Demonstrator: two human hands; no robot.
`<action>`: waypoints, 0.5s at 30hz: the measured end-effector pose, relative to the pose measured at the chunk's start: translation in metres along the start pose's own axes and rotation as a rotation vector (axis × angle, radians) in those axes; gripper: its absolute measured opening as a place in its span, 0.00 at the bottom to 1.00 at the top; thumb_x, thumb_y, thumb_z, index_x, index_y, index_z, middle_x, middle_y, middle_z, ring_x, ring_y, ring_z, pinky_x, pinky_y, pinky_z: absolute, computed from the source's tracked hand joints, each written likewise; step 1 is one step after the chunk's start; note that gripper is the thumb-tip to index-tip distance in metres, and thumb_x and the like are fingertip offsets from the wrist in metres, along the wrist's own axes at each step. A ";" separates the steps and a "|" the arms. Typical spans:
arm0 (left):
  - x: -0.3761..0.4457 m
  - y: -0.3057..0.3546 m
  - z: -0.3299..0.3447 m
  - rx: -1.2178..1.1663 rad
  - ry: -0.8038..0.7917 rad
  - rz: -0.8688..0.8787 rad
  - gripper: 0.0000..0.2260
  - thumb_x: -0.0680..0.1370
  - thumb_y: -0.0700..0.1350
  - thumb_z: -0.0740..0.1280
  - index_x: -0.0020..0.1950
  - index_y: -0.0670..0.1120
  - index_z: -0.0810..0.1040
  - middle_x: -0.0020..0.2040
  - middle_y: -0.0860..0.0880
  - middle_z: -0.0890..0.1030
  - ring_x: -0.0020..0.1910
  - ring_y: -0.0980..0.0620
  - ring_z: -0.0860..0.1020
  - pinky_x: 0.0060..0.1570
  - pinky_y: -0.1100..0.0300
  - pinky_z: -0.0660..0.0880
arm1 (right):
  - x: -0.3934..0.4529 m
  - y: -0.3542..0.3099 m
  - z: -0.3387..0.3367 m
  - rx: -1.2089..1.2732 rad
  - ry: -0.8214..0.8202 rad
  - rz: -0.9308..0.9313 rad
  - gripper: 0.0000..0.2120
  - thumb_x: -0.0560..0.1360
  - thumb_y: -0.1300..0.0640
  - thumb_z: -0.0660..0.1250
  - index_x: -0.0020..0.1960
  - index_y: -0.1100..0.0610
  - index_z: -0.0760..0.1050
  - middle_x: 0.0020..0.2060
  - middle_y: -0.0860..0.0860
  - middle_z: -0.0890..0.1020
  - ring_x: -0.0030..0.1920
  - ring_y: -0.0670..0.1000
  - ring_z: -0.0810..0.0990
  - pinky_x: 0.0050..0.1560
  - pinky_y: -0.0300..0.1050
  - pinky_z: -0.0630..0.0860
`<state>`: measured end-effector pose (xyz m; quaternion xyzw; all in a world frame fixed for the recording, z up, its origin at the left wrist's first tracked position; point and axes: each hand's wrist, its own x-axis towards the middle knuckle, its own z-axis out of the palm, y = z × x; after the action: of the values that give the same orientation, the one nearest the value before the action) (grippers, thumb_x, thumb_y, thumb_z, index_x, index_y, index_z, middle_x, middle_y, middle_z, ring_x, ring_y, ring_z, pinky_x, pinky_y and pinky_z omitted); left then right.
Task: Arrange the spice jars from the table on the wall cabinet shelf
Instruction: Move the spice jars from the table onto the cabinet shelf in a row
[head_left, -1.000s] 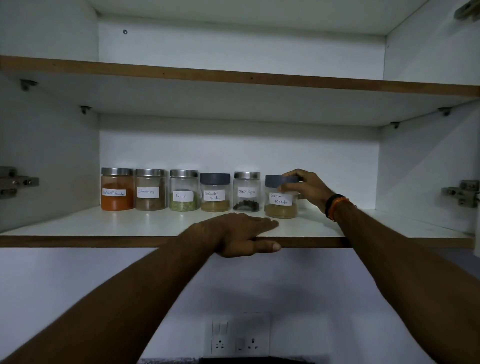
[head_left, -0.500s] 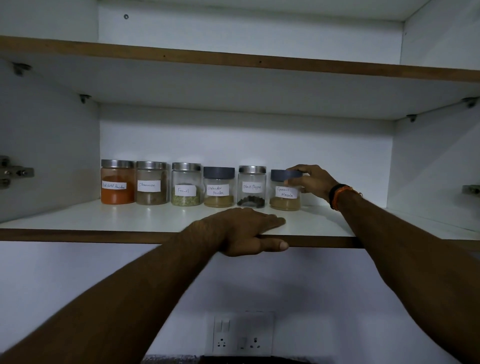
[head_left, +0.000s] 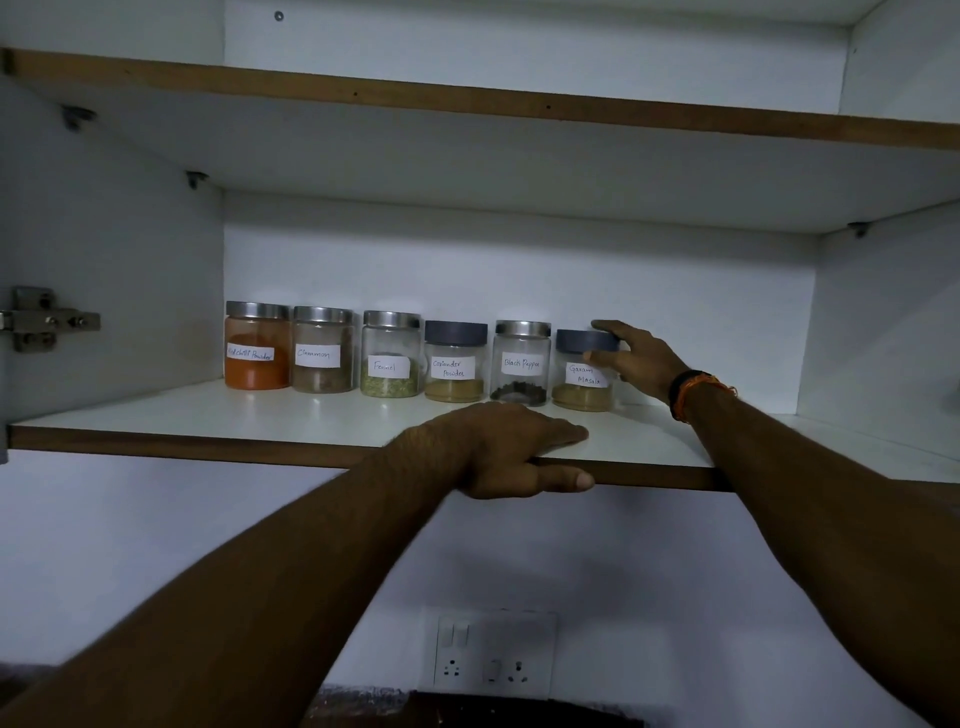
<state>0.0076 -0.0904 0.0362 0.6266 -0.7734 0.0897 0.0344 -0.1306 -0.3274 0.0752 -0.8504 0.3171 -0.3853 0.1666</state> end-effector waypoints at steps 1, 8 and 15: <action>0.000 0.000 0.000 0.002 0.003 0.000 0.31 0.80 0.66 0.53 0.81 0.55 0.56 0.79 0.49 0.63 0.77 0.47 0.63 0.75 0.47 0.58 | -0.001 0.000 0.001 -0.006 0.004 0.008 0.30 0.80 0.53 0.68 0.79 0.53 0.63 0.75 0.56 0.70 0.72 0.60 0.70 0.73 0.55 0.67; 0.002 -0.001 -0.001 -0.004 0.005 -0.020 0.31 0.80 0.68 0.54 0.80 0.57 0.57 0.80 0.48 0.63 0.78 0.45 0.60 0.76 0.45 0.57 | -0.024 -0.012 -0.007 -0.086 0.117 -0.027 0.31 0.80 0.48 0.69 0.79 0.55 0.64 0.77 0.57 0.66 0.76 0.59 0.66 0.77 0.59 0.64; 0.001 -0.003 0.001 0.015 0.049 -0.028 0.32 0.79 0.69 0.54 0.80 0.56 0.59 0.80 0.46 0.62 0.77 0.44 0.62 0.73 0.47 0.59 | -0.096 -0.041 -0.009 -0.003 0.201 -0.133 0.20 0.75 0.55 0.75 0.66 0.55 0.79 0.66 0.54 0.75 0.60 0.54 0.79 0.58 0.39 0.75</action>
<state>0.0105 -0.0924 0.0355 0.6353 -0.7627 0.1103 0.0499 -0.1694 -0.2332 0.0496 -0.8268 0.2757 -0.4785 0.1067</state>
